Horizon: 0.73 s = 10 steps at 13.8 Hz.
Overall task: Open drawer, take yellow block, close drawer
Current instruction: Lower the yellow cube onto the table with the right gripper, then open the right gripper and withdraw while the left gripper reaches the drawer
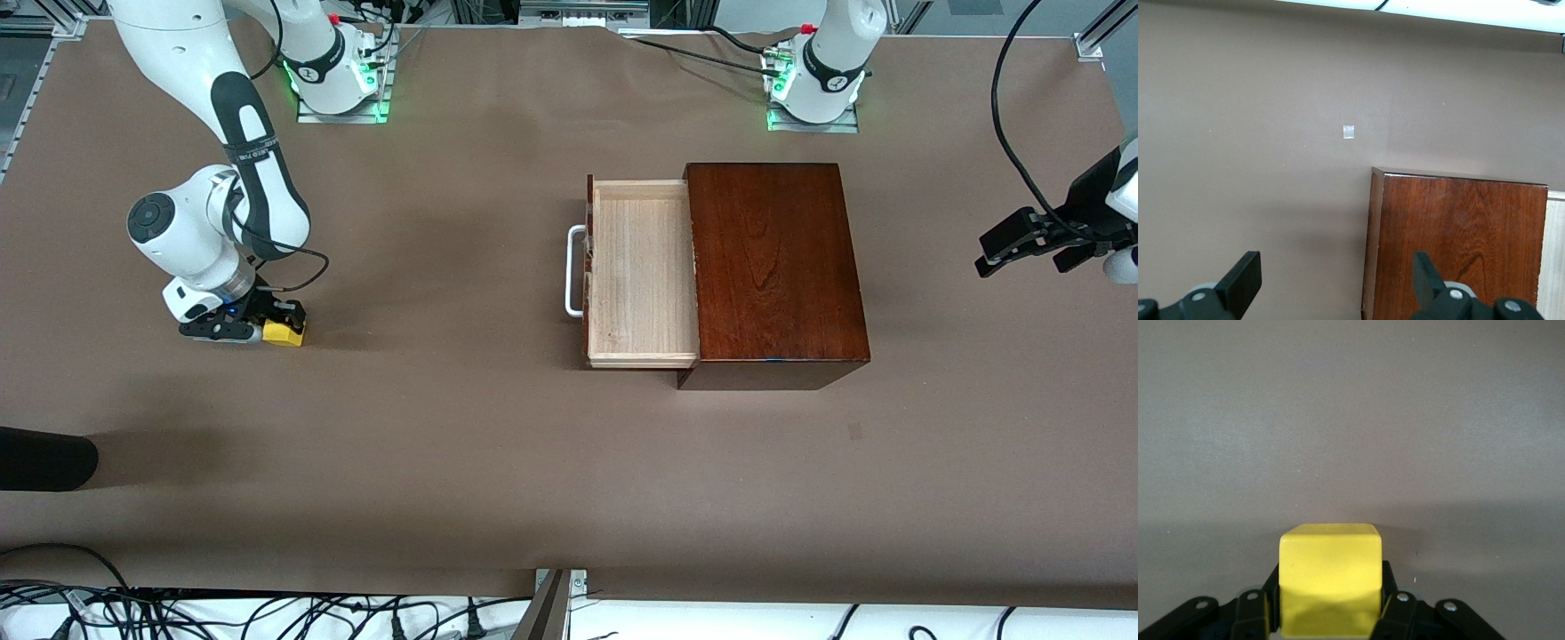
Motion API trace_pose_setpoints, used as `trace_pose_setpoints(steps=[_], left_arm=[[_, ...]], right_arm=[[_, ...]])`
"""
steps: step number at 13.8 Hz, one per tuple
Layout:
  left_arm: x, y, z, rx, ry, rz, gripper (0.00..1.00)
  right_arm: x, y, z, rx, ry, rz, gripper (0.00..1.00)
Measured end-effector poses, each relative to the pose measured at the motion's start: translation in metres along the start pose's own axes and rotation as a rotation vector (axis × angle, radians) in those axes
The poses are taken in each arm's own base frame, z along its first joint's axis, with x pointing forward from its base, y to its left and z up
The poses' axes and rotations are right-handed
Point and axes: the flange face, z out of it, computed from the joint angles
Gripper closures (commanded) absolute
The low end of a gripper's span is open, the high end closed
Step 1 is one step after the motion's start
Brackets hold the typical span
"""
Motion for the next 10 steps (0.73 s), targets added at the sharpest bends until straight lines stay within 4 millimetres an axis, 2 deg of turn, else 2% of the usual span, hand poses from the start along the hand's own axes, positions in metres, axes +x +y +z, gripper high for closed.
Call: trace_pose_setpoints(steps=[3,6,10], left_arm=[[0.006,-0.001,0.017,0.009,-0.027,-0.005,0.00],[0.011,0.003,0.031,0.016,-0.049,-0.002,0.00],[0.011,0.017,0.037,0.016,-0.059,0.022,0.00]], right_arm=[[0.009,-0.008,-0.006,0.007,0.020,-0.016,0.00],[0.026,-0.024,-0.016,0.046,0.009,-0.040,0.00],[0.064,-0.043,-0.048,0.091,-0.041,-0.105,0.00]])
